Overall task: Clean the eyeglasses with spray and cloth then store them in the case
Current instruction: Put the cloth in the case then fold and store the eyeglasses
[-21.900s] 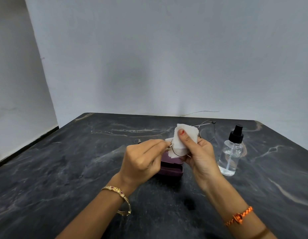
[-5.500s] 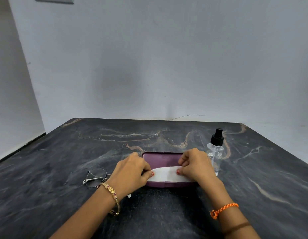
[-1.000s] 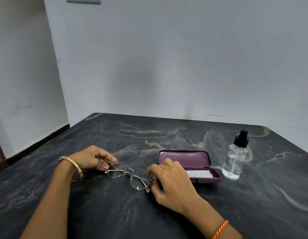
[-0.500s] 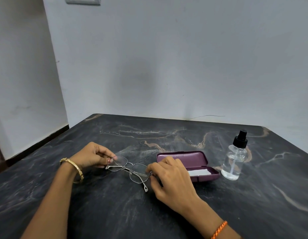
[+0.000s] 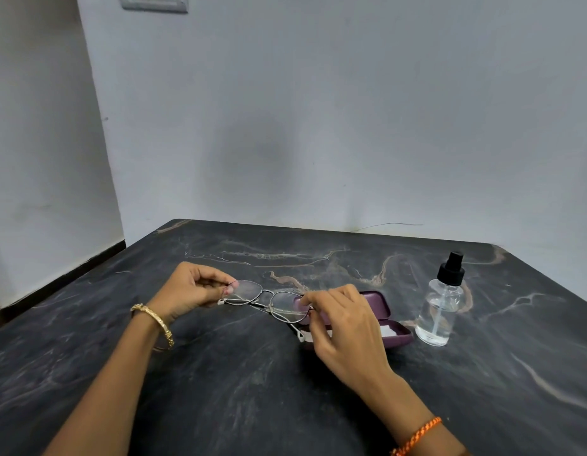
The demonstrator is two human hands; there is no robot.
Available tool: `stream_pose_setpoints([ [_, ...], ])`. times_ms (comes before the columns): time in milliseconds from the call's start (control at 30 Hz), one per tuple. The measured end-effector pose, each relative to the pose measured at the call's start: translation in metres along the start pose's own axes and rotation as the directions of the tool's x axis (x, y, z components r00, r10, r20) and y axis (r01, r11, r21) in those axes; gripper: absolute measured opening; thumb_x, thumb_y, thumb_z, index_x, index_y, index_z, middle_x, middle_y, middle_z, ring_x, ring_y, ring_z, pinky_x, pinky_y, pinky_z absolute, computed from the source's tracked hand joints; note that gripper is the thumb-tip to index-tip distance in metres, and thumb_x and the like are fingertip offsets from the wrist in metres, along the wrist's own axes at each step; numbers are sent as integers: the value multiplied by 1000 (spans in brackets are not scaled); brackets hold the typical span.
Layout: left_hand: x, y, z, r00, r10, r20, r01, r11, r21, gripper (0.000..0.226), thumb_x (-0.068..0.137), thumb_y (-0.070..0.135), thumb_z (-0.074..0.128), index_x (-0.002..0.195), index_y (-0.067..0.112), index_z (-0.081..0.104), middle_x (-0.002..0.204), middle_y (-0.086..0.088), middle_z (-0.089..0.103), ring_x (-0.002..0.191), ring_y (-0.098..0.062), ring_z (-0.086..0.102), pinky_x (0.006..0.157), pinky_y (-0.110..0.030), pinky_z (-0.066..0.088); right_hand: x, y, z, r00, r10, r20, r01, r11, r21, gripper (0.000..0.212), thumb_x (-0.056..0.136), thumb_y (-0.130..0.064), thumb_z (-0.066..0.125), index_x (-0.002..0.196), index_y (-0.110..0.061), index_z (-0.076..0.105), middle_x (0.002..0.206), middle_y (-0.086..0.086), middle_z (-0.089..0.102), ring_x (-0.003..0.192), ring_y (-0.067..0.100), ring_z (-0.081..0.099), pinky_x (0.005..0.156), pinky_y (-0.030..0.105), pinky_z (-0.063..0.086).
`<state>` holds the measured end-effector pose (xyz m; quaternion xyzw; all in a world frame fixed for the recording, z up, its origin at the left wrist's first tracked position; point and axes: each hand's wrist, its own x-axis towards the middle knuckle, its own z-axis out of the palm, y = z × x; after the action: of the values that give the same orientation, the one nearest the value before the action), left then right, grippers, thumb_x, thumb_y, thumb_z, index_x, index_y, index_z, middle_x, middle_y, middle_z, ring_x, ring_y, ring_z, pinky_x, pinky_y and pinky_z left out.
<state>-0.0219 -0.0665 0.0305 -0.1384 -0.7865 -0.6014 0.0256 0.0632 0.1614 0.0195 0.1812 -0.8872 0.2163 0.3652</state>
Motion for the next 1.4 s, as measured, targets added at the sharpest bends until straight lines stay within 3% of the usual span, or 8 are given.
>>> stream_pose_setpoints([
  [333, 2, 9, 17, 997, 76, -6, -76, 996, 51, 24, 72, -8, 69, 70, 15, 71, 53, 5, 68, 48, -1, 58, 46, -9, 46, 3, 19, -3, 992, 84, -92, -82, 996, 22, 19, 70, -4, 52, 79, -13, 65, 69, -2, 68, 68, 21, 53, 61, 25, 40],
  [433, 1, 13, 23, 994, 110, 0, -109, 991, 76, 21, 71, -7, 70, 73, 14, 72, 54, 8, 68, 50, 1, 59, 48, -8, 46, 4, 26, -6, 991, 106, -79, -105, 994, 20, 19, 71, -4, 50, 79, -13, 65, 70, -1, 68, 69, 21, 50, 58, 32, 45],
  [567, 1, 15, 36, 992, 120, 36, -124, 982, 141, 12, 72, -5, 71, 78, 5, 72, 53, 7, 65, 46, 3, 55, 47, -5, 42, 4, 38, -11, 980, 184, -71, -182, 983, 35, 21, 72, 3, 57, 78, -14, 65, 67, -8, 60, 69, 18, 47, 54, 27, 39],
  [733, 0, 17, 53, 987, 118, 106, -139, 967, 215, 13, 75, -6, 68, 79, 6, 73, 49, 11, 61, 42, 3, 50, 44, -4, 37, 7, 56, -16, 937, 344, -67, -322, 920, 221, 28, 74, 6, 53, 74, -19, 65, 71, -5, 66, 58, 16, 55, 54, 31, 45],
  [933, -4, 23, 67, 983, 92, 162, -120, 977, 176, 16, 71, -2, 72, 74, 14, 73, 48, 14, 63, 45, 5, 53, 47, -4, 40, 10, 63, -19, 868, 483, -116, -423, 841, 336, 34, 78, 5, 47, 73, -24, 64, 74, -14, 65, 55, 12, 54, 51, 21, 39],
  [1133, -5, 23, 81, 960, -26, 279, -46, 968, 248, 11, 69, 1, 75, 80, 4, 72, 65, -1, 67, 47, 4, 55, 48, -6, 41, 13, 79, -27, 840, 539, 60, -527, 786, 322, 39, 79, 8, 49, 67, -27, 62, 72, -8, 67, 67, 14, 59, 63, 20, 45],
  [1267, -5, 24, 83, 949, -69, 307, -18, 962, 274, 10, 71, 0, 73, 79, 4, 71, 62, 1, 64, 45, 5, 54, 46, -5, 40, 11, 83, -31, 826, 538, 169, -564, 782, 266, 40, 79, 10, 52, 65, -26, 61, 66, -9, 65, 64, 6, 60, 57, 3, 43],
  [1400, -6, 24, 83, 936, -101, 338, -3, 956, 292, 14, 72, 1, 72, 71, 14, 68, 59, 4, 62, 44, 5, 53, 42, -8, 39, 9, 83, -32, 820, 525, 227, -558, 821, 118, 36, 75, 9, 49, 68, -24, 62, 72, 3, 71, 70, 17, 64, 64, 23, 47],
])
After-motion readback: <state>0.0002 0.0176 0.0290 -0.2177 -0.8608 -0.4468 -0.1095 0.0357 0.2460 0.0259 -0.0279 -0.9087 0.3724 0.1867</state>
